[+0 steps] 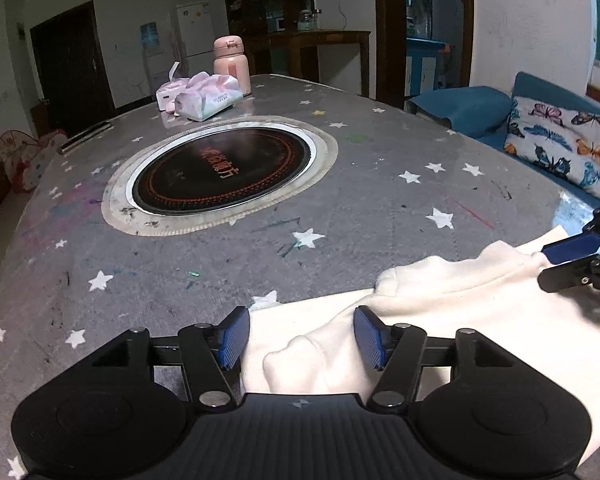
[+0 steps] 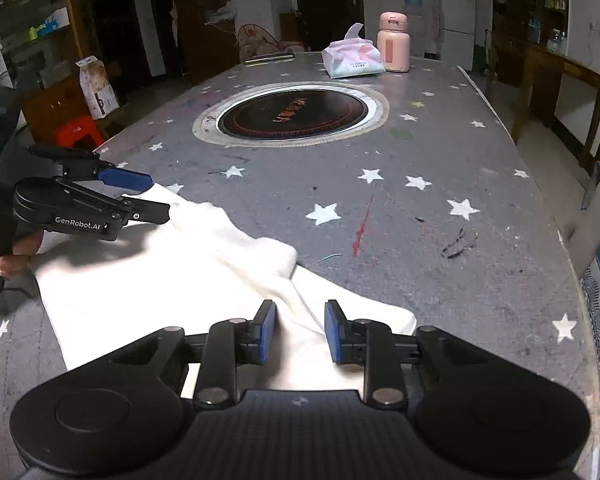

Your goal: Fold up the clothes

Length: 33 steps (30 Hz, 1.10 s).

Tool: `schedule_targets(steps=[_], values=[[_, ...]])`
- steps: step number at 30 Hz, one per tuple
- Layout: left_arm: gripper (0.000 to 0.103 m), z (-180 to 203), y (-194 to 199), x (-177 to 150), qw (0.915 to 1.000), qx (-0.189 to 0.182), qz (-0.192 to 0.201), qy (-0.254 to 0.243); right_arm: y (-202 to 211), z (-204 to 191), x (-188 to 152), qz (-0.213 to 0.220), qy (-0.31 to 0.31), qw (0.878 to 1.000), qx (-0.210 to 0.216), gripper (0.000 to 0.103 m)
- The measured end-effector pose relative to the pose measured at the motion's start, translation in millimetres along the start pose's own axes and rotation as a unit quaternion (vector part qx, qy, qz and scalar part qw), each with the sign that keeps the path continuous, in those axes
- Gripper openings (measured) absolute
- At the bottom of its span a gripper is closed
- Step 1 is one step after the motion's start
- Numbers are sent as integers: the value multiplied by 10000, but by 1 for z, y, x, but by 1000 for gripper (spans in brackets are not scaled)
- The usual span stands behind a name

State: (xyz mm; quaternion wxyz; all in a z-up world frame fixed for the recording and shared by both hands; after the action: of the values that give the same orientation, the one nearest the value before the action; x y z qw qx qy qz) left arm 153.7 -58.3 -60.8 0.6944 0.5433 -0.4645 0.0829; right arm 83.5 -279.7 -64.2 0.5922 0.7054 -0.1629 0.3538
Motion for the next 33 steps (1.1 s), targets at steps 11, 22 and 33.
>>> schedule_targets(steps=[11,22,33], values=[[26,2,23,-20,9991,-132,3,403,-5,-2,5,11,325,9994,77,30],[40,-17,82,-65,9956,523,-24,783,-22,-29,17,44,927,9950,376,44],[44,-31,104,-53,9908,1090,165,790,-1,-20,11,158,675,9975,146,54]])
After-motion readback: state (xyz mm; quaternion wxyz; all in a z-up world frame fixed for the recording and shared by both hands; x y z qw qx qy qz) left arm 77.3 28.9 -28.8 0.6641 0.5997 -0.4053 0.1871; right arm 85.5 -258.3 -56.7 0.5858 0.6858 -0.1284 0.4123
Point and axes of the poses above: each gripper's, at about its wrist camera, not at the fingertips, and y roughly against the way its jaws point, z to its right, x to its top, the point moved 5 cm from there along -y, roughly the way its jaws point, and after that the axes turned 4 degrees about -x, right-handed, at the moved point
